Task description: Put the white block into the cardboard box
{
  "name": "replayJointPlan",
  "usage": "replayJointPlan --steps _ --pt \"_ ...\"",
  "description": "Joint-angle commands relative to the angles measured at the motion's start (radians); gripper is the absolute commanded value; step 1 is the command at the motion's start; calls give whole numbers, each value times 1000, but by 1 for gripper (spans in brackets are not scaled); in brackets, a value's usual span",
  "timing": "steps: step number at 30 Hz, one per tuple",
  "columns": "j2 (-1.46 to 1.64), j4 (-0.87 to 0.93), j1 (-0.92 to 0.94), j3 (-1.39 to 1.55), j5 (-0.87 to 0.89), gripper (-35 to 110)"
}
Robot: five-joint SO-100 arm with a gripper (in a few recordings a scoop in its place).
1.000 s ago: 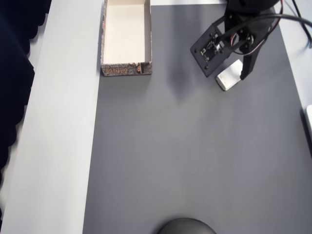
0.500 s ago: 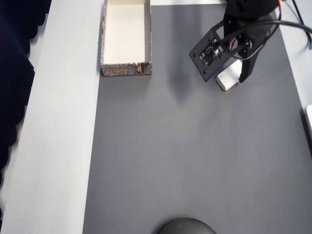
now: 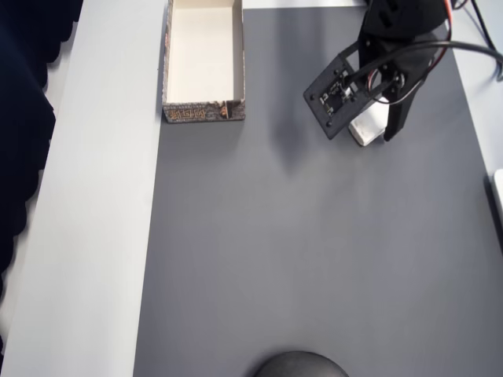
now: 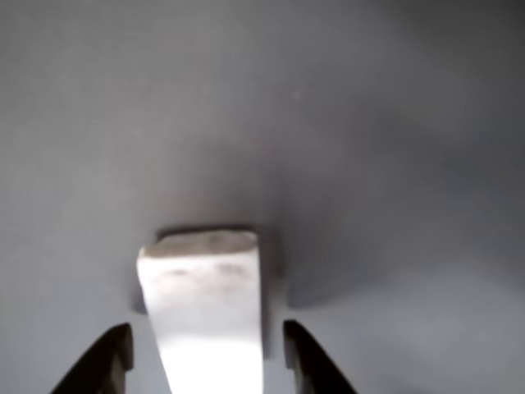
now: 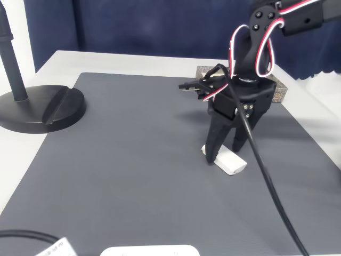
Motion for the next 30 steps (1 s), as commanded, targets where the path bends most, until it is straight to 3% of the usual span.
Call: replayJointPlan --steps 1,15,23,30 --pt "0 -8 -9 -63 -5 26" --pt "-31 -29 -28 -71 -17 23" --pt "-48 -21 -49 -77 -18 0" --pt "-51 23 -52 -94 -23 -2"
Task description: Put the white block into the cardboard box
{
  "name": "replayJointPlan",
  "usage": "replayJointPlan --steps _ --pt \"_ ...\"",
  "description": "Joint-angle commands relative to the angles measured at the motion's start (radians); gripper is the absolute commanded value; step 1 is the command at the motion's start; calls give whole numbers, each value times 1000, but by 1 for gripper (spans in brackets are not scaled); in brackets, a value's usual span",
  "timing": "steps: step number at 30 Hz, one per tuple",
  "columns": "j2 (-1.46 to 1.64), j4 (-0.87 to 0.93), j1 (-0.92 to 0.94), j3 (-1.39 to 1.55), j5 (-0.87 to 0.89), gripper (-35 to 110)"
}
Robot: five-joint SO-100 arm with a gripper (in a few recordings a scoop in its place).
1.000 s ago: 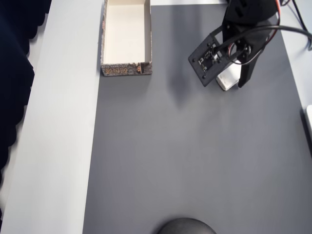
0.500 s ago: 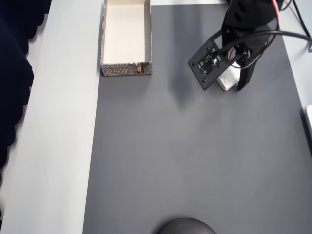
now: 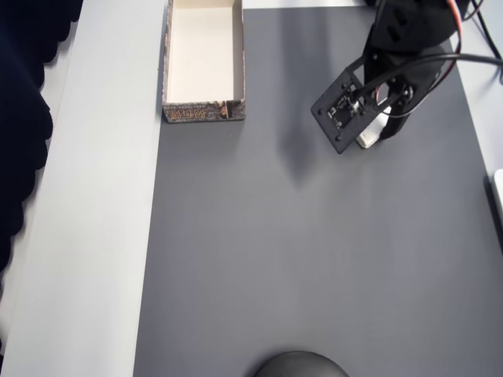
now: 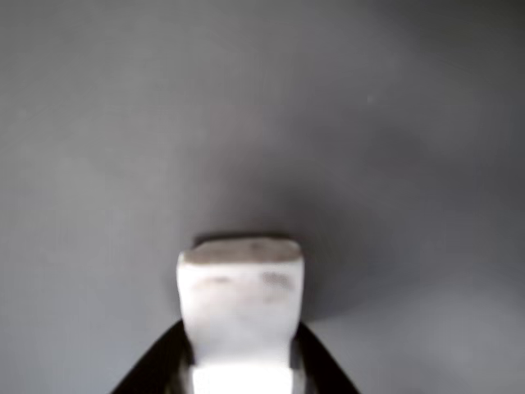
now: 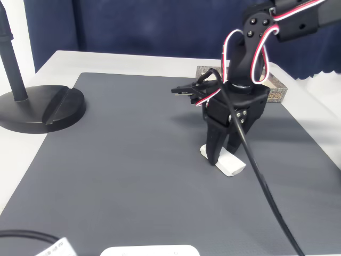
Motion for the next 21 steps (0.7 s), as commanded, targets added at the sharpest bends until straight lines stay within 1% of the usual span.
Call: replayJointPlan --steps 1,7,14,17,21 --pt "8 41 -8 -49 -11 -2" --pt "77 176 9 -89 -15 -2" --pt "236 350 75 -121 -21 -2" --pt "288 354 107 -127 -5 -2" --pt "336 353 172 -127 60 -2"
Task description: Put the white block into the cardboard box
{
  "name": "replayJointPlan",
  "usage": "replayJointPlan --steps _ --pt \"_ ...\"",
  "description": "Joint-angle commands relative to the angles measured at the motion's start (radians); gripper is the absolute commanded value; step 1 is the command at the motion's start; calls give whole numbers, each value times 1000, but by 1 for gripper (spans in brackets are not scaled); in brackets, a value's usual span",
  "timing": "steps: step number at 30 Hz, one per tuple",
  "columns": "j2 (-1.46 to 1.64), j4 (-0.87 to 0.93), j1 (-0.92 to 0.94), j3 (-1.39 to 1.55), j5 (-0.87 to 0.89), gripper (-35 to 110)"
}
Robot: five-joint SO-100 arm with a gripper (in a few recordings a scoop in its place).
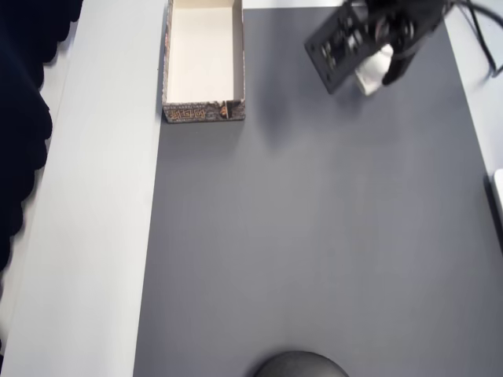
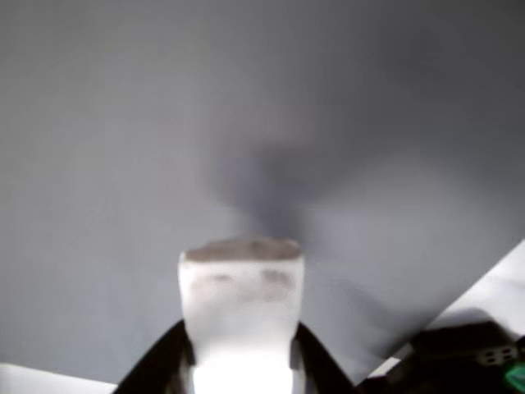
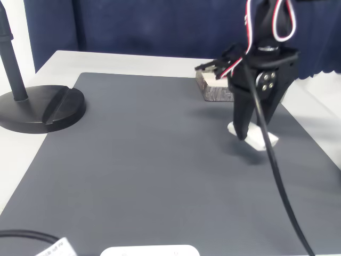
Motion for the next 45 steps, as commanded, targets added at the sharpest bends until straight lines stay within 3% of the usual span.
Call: replayJointPlan --steps 1,12,28,45 --pt "110 12 80 -71 67 -2" --pt "143 -8 351 -114 327 -2" --pt "-216 54 646 -634 683 -2" --pt "-612 98 742 -1058 787 -2"
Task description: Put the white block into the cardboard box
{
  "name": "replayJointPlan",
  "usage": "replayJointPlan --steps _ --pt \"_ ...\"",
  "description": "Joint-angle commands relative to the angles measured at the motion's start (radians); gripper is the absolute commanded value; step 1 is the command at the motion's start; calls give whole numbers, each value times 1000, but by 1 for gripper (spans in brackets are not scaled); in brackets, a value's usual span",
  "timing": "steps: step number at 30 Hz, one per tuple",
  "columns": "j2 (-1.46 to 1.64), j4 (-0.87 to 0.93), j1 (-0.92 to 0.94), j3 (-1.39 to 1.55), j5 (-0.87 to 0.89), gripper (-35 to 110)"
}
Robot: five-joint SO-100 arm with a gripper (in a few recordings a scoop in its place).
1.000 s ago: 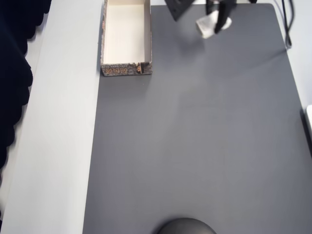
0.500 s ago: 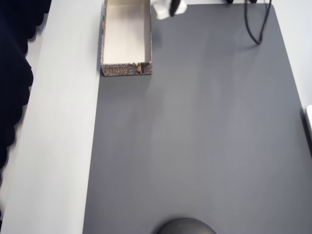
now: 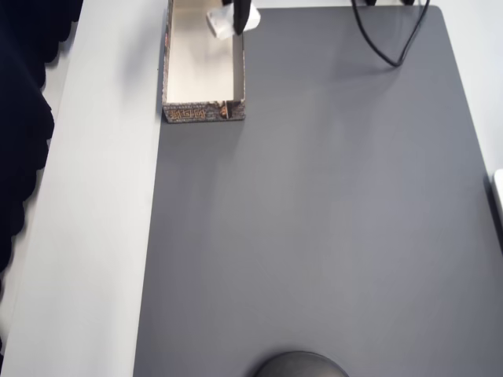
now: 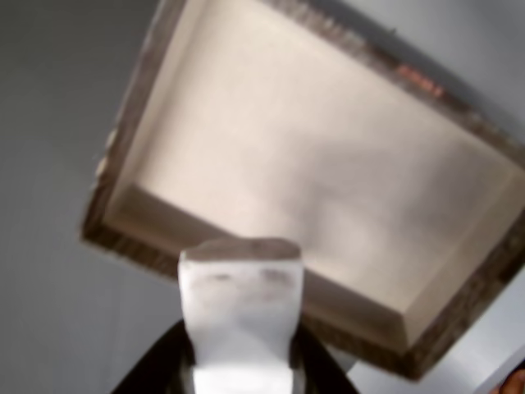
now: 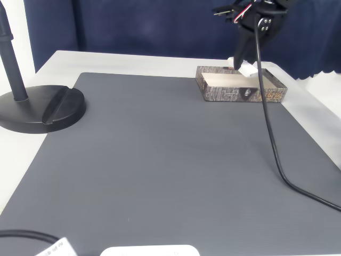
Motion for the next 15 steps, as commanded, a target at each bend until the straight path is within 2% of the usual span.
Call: replayJointPlan --steps 1,9,12,15 --pt "-34 8 28 -166 11 -2" --pt "-124 8 61 -267 75 -2" --pt "-141 8 63 -288 193 -2" --pt "-146 8 63 -296 442 -2"
